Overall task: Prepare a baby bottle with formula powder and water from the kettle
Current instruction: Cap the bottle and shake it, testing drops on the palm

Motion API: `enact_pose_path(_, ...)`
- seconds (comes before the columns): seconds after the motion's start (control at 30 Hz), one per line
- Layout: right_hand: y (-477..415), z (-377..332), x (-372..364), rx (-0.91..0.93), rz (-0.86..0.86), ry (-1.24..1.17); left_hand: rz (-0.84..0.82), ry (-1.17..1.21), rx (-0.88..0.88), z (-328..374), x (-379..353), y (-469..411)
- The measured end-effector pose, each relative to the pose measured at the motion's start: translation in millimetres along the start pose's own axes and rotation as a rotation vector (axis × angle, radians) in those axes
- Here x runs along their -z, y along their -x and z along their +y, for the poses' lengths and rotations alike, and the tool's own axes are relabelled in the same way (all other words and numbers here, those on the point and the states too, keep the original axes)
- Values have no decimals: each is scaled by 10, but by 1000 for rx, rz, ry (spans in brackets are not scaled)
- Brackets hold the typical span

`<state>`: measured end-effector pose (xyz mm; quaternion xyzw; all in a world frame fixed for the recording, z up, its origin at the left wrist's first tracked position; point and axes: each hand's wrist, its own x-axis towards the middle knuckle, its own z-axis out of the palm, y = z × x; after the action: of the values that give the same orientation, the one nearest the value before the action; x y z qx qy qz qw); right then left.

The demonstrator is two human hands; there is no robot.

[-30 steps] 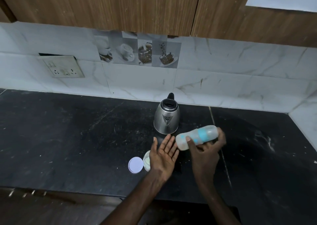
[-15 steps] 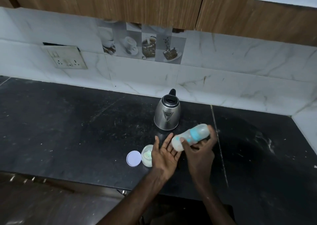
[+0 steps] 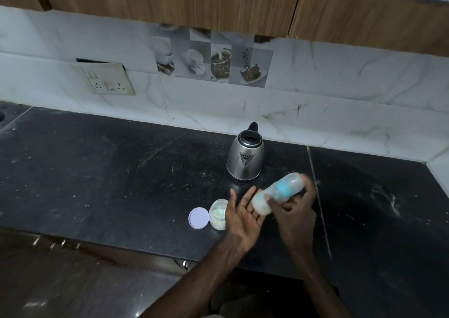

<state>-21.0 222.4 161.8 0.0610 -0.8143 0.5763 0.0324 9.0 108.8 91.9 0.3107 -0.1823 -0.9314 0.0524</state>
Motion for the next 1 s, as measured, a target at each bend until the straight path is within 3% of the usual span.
enact_pose_path(0.07,-42,-49,16,-9,148,-133,-7,-34,-16,12,14,20)
enact_pose_path(0.1,-5,-66,2,4,137,-115,2,-23,-11,19,27,42)
enact_pose_path(0.2,130,-23,-27,53,-141,91,12,48,10,31,53,80)
enact_pose_path(0.23,134,-37,-10,71,-143,122,13,43,5,34,64,77)
enact_pose_path(0.37,57,-161,-6,17,149,-130,8,-29,-18,39,117,64)
enact_pose_path(0.5,233,-105,-52,35,-135,109,4,25,5,5,146,87)
enact_pose_path(0.53,205,-117,-25,35,-77,91,13,7,-1,4,160,78)
enact_pose_path(0.6,93,-212,32,-13,196,-122,32,-60,-6,23,165,72)
enact_pose_path(0.67,68,-259,10,-22,285,-179,33,-65,-2,13,179,76)
enact_pose_path(0.77,227,-165,-69,-8,-40,67,21,-15,23,-10,186,82)
enact_pose_path(0.8,234,-154,-54,-6,-52,109,17,-11,18,-13,190,90)
enact_pose_path(0.9,80,-190,28,-38,250,-109,23,-66,9,6,173,79)
enact_pose_path(0.97,98,-217,-11,-43,213,-58,26,-48,24,-17,186,102)
enact_pose_path(1.0,158,-175,-44,-32,82,45,19,-32,34,-31,189,115)
